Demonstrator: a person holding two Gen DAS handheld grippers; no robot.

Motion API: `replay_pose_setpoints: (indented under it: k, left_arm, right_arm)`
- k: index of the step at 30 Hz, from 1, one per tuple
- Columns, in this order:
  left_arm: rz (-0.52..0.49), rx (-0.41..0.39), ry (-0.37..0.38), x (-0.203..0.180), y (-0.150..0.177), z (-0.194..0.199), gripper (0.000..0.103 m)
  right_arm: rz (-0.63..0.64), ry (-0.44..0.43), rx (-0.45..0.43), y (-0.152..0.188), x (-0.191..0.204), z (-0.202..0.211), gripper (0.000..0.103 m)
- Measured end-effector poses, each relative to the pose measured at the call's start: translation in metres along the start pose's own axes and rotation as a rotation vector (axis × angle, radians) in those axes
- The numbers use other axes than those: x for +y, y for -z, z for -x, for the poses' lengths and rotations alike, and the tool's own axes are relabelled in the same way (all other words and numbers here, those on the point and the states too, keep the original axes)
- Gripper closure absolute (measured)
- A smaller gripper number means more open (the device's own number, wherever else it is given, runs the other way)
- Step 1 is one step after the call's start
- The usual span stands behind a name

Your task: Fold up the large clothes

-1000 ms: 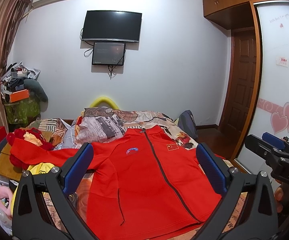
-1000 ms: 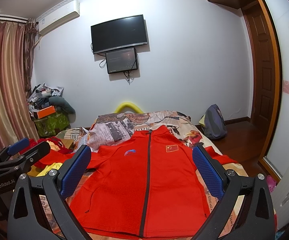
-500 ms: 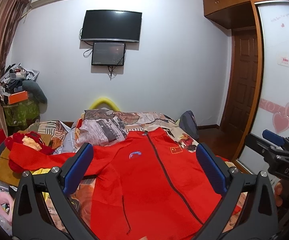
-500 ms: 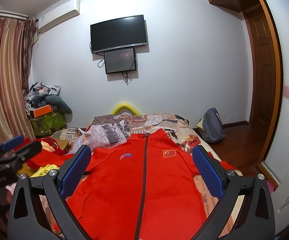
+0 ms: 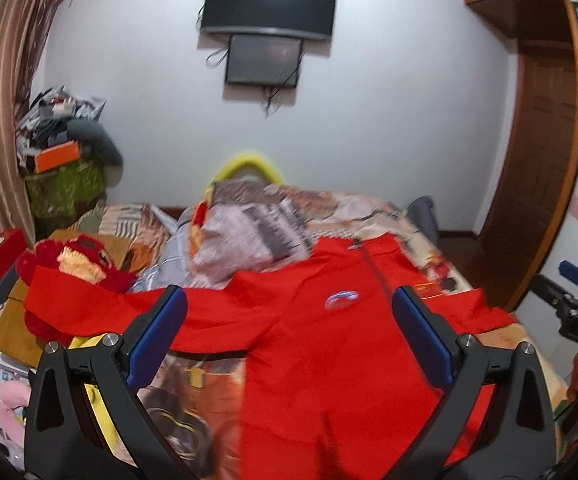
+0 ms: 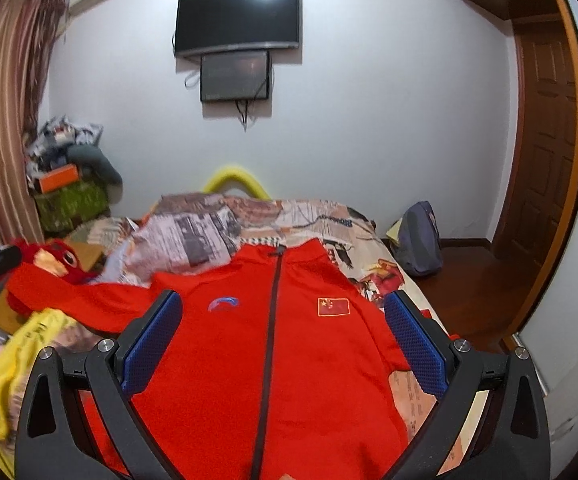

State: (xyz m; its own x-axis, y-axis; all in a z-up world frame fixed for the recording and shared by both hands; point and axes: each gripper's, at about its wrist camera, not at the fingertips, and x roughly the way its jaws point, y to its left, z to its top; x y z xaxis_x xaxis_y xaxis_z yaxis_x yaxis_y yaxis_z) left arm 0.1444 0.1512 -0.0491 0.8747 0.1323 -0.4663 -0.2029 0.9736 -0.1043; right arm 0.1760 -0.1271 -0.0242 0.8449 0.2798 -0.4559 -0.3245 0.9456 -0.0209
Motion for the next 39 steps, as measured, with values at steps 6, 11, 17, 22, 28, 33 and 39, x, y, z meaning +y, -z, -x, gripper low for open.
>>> replay_pose_setpoints:
  k: [6, 11, 17, 22, 28, 33, 39]
  left_arm:
    - [0.034, 0.117, -0.034, 0.056, 0.008, -0.062, 0.0]
    - [0.172, 0.254, 0.027, 0.111, 0.025, -0.117, 0.0]
    - [0.396, 0.421, 0.093, 0.172, 0.066, -0.174, 0.007]
    - [0.599, 0.5, 0.108, 0.216, 0.097, -0.21, 0.011]
    - [0.699, 0.509, 0.061, 0.248, 0.11, -0.233, 0.02]
    - [0.675, 0.472, -0.079, 0.268, 0.11, -0.244, 0.032]
    - [0.593, 0.407, -0.311, 0.285, 0.103, -0.251, 0.044]
  right_arm:
    - [0.014, 0.005, 0.109, 0.006, 0.0, -0.052, 0.002]
    - [0.022, 0.017, 0.217, 0.011, -0.003, -0.103, 0.002]
    - [0.017, -0.036, 0.335, 0.02, 0.003, -0.147, 0.002]
    - [-0.03, -0.087, 0.396, 0.025, 0.002, -0.173, 0.003]
    - [-0.002, -0.096, 0.42, 0.031, 0.009, -0.191, 0.003]
    - [0.016, -0.104, 0.437, 0.033, 0.013, -0.204, 0.003]
    - [0.018, -0.107, 0.46, 0.038, 0.013, -0.212, 0.003]
